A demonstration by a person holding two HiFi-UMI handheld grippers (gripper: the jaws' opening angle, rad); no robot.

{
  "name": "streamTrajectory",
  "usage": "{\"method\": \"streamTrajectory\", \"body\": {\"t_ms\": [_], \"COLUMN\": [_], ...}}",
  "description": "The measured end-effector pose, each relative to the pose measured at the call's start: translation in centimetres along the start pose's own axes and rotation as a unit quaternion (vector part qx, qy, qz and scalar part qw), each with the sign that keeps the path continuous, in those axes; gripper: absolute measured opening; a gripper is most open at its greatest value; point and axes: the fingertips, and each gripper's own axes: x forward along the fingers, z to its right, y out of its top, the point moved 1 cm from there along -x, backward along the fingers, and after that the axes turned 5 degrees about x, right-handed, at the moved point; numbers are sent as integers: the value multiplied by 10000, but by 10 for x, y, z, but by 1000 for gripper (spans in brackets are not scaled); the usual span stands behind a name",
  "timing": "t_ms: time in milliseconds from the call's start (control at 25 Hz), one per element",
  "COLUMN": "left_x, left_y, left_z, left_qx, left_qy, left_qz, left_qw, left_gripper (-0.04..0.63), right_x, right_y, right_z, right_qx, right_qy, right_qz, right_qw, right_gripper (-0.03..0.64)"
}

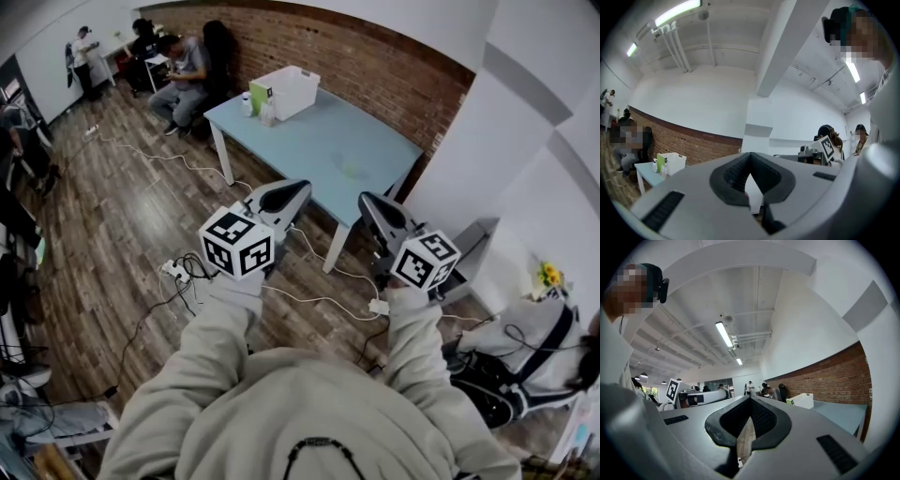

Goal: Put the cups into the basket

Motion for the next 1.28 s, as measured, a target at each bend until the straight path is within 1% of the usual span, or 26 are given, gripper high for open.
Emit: {"method": "streamTrajectory", "body": {"t_ms": [80,160,280,440,600,680,800,960,1120,1200,1280], "left_x": [10,17,26,38,55,63,82,106,126,133,143], "left_y": [0,0,-4,-16,-22,-27,-33,-41,-43,-49,-58], "left_z": [1,2,5,14,17,13,-6,-28,-73,-98,-131], "left_qx": [18,34,-36,-130,-22,64,52,-18,-195,-305,-394], "left_qy": [-4,12,22,22,-193,-181,-59,-258,-385,-492,-494], "left_qz": [-30,-32,4,-75,-140,-149,-142,-84,31,102,80], "left_qw": [10000,10000,10000,9999,9997,9997,9999,9996,9991,9983,9980], "left_gripper": [-3,-3,-5,-3,-3,-3,-3,-3,-3,-3,-3], "right_x": [-2,-6,-13,-28,-32,-31,-21,-3,39,68,100], "right_y": [-2,0,3,-4,-6,-13,-18,-18,-15,-27,-40], "right_z": [10,17,26,43,63,71,89,112,135,147,164], "right_qx": [116,119,63,255,408,394,433,396,337,332,424], "right_qy": [26,0,-26,-79,-110,-176,-326,-432,-455,-464,-464], "right_qz": [1,-22,-19,-24,4,-29,-44,-138,-219,-355,-492], "right_qw": [9999,9999,10000,9996,9991,9991,9985,9982,9982,9977,9968], "right_gripper": [11,11,10,11,11,10,10,11,11,11,10]}}
